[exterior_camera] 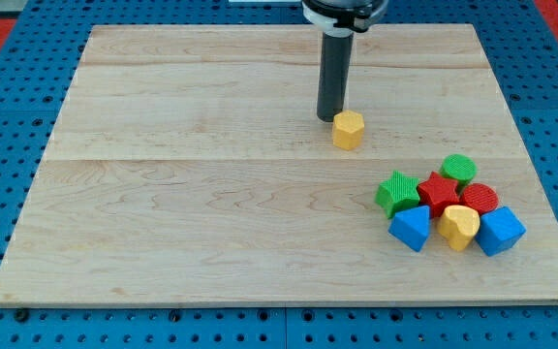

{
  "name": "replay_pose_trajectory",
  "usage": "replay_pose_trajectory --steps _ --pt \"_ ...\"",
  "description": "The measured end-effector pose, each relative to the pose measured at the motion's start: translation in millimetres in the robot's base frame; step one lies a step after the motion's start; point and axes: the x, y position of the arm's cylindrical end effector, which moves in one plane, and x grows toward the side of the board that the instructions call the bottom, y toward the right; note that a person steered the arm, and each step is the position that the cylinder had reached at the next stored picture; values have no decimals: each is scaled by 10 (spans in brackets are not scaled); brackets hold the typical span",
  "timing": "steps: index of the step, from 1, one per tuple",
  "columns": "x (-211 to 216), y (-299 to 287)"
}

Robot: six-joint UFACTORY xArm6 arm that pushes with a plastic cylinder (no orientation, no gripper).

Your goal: Move the yellow hexagon to the group of blocks

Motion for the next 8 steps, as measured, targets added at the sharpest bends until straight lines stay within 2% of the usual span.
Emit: replay_pose_trajectory --steps 1,2,3,4,6,8 --pt "-123 -108" --pt "-4 13" --pt "445 362" --pt "598 477" --pt "570 417" --pt "842 536"
